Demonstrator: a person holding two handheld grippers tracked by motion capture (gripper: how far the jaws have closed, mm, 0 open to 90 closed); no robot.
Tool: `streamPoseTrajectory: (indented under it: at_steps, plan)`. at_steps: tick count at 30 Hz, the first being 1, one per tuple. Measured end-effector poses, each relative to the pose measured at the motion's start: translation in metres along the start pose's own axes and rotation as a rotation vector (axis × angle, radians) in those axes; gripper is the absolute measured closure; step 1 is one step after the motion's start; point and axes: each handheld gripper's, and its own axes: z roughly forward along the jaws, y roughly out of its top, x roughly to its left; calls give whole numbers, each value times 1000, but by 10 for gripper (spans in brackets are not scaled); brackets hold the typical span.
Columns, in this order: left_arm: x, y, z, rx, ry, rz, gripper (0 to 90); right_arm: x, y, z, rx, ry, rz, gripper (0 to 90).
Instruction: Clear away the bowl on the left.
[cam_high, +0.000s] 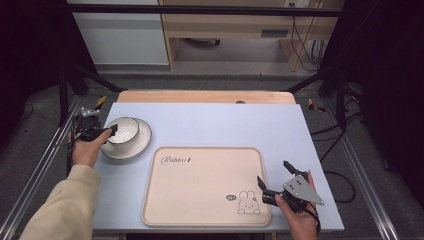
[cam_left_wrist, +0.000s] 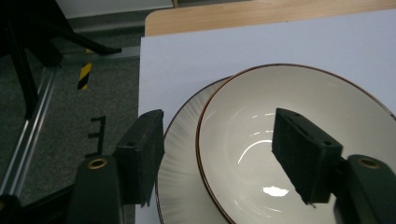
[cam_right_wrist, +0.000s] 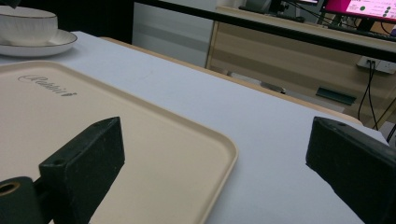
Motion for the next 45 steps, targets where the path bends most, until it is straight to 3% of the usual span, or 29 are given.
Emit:
streamPoseTrajectory:
  at_steps: [2, 4, 5, 7, 10, 21, 24, 26, 27, 29, 33, 35, 36, 40, 42, 45]
  plan:
    - [1, -2, 2, 17, 6, -19, 401, 0, 0, 0, 0, 0, 2, 44]
    - [4, -6, 7, 48, 15, -73, 428, 0, -1, 1, 6, 1, 1, 44]
    - [4, -6, 7, 48, 15, -73, 442, 0, -2, 1, 8, 4, 0, 44]
    - [9, -9, 13, 72, -1, -141, 480, -1, -3, 2, 14, 5, -2, 44]
    - [10, -10, 16, 82, 8, -150, 524, -1, -4, 3, 18, 7, -3, 44]
    - [13, -12, 24, 111, -33, -183, 701, -2, -5, 5, 26, 13, -4, 44]
    - [13, -12, 25, 110, -56, -192, 807, -1, -5, 5, 30, 15, -2, 44]
    - [12, -11, 25, 119, -61, -184, 818, -1, -5, 5, 30, 15, -3, 44]
    - [15, -11, 24, 131, -90, -224, 824, -1, -5, 5, 31, 16, -5, 44]
    - [15, -11, 23, 133, -96, -248, 824, 0, -5, 5, 30, 18, -8, 44]
    - [17, -9, 18, 110, -106, -263, 818, 1, -4, 6, 27, 25, -17, 44]
    - [17, -8, 17, 92, -99, -245, 816, 2, -4, 6, 27, 26, -17, 44]
    - [19, -7, 14, 84, -67, -191, 816, 2, -4, 6, 24, 27, -16, 44]
    - [15, -6, 9, 79, -78, -212, 816, 2, -3, 6, 15, 25, -11, 43]
    - [7, -4, 3, 74, -109, -236, 816, 2, 0, 6, 6, 25, -6, 43]
    - [3, -3, -2, 69, -114, -224, 816, 5, 2, 8, -9, 33, -9, 42]
